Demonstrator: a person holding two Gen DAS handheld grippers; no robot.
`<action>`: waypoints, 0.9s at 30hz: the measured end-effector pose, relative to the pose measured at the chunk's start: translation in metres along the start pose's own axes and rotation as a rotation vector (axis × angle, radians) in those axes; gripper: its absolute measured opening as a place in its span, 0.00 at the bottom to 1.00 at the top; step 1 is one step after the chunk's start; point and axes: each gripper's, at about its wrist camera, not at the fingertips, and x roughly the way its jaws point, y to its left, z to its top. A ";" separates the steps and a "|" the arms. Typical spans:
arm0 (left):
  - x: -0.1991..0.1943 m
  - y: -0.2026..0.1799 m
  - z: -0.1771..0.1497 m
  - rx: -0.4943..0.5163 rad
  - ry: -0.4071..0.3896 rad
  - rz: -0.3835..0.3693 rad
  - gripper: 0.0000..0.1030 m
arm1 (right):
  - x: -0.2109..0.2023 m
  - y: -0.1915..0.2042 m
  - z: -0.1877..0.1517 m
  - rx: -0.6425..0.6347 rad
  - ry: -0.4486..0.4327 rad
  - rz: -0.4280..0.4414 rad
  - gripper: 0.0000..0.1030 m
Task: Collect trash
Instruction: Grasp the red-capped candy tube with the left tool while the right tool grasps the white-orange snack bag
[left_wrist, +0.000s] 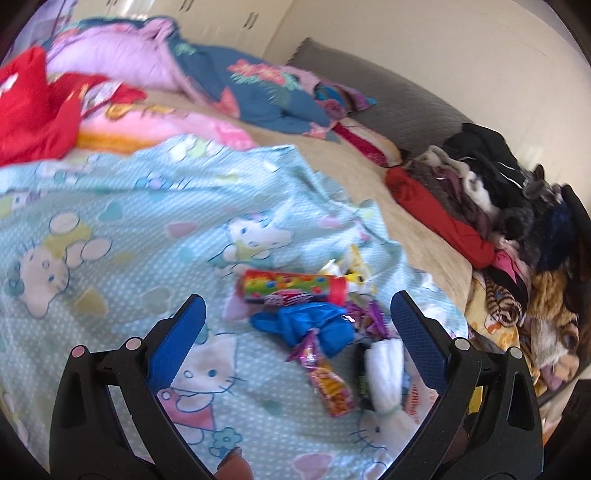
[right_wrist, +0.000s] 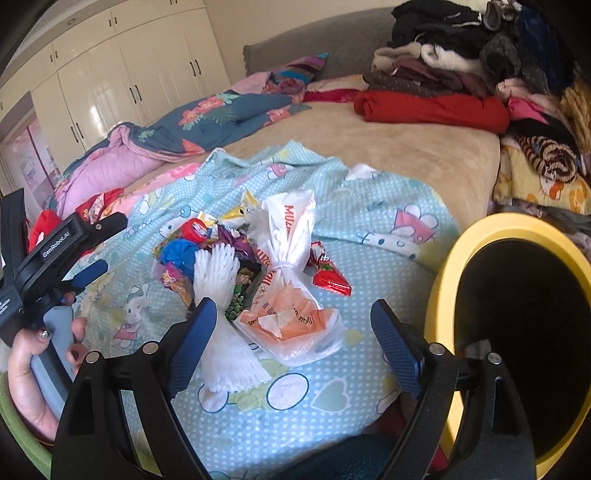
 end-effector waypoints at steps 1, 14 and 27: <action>0.002 0.004 0.000 -0.016 0.009 0.003 0.89 | 0.004 -0.001 0.000 0.007 0.009 0.001 0.80; 0.050 0.023 0.003 -0.201 0.140 -0.060 0.68 | 0.033 0.004 -0.004 0.031 0.084 0.019 0.71; 0.098 0.049 0.011 -0.440 0.245 -0.155 0.57 | 0.048 -0.001 -0.005 0.058 0.118 0.020 0.63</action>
